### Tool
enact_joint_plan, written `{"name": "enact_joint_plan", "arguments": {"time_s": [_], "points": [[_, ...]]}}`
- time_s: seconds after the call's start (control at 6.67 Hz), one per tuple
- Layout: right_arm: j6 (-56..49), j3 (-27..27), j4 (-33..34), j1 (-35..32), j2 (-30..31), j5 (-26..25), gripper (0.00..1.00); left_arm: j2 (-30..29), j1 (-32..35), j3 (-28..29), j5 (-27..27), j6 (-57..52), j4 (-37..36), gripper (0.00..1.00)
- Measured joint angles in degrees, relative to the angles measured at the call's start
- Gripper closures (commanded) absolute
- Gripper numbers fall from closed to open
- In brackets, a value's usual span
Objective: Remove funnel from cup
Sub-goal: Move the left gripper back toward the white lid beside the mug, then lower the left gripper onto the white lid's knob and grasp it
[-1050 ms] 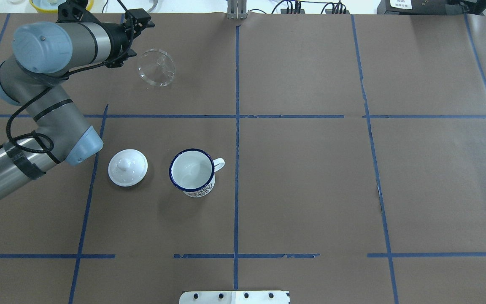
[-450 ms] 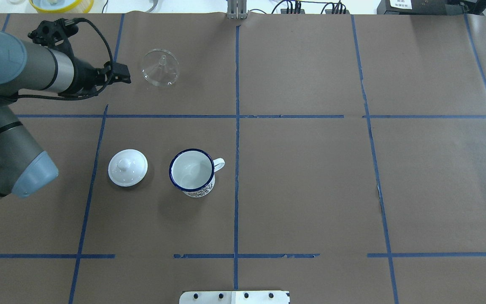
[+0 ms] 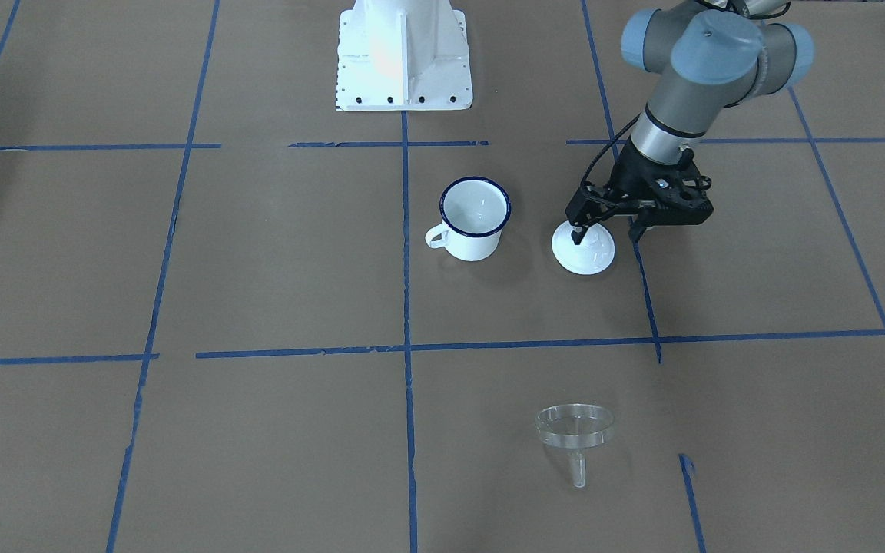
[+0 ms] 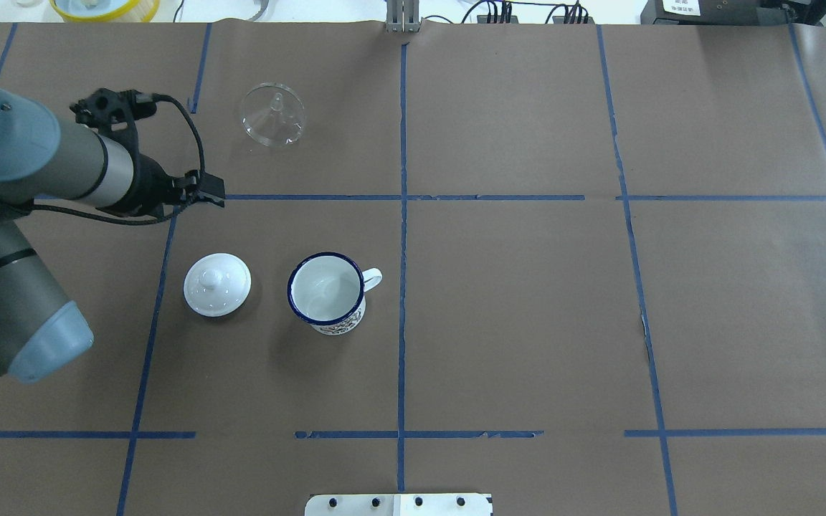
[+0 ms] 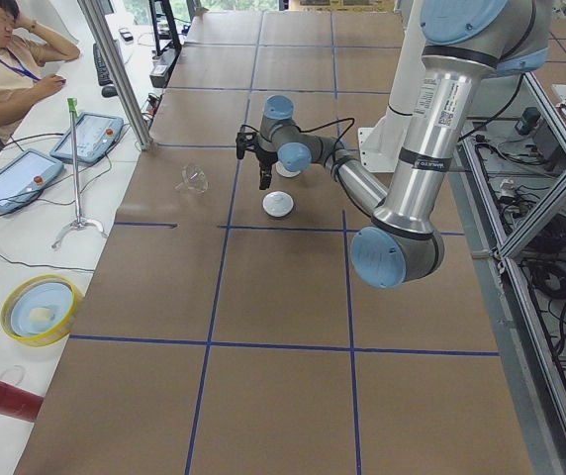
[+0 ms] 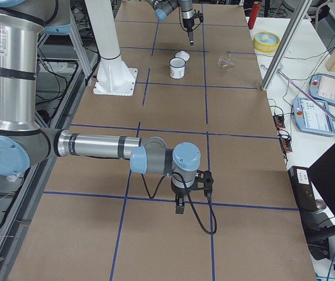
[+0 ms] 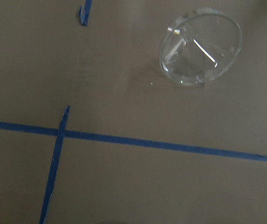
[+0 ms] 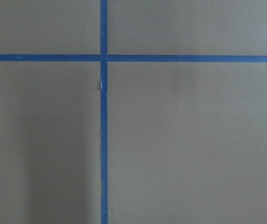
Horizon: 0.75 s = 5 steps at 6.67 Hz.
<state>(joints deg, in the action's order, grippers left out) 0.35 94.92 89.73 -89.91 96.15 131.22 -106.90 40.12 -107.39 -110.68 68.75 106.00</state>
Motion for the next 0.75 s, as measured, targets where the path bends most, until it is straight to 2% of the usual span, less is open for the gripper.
{"name": "enact_joint_plan", "arguments": {"time_s": [0.3, 0.75], "points": [[0.0, 0.0, 0.0, 0.0, 0.0, 0.0, 0.0, 0.15, -3.98, 1.74, 0.1, 0.1, -0.96, 0.0], [0.0, 0.0, 0.0, 0.0, 0.0, 0.0, 0.0, 0.54, -5.36, 3.28, 0.25, -0.3, -1.08, 0.01]]}}
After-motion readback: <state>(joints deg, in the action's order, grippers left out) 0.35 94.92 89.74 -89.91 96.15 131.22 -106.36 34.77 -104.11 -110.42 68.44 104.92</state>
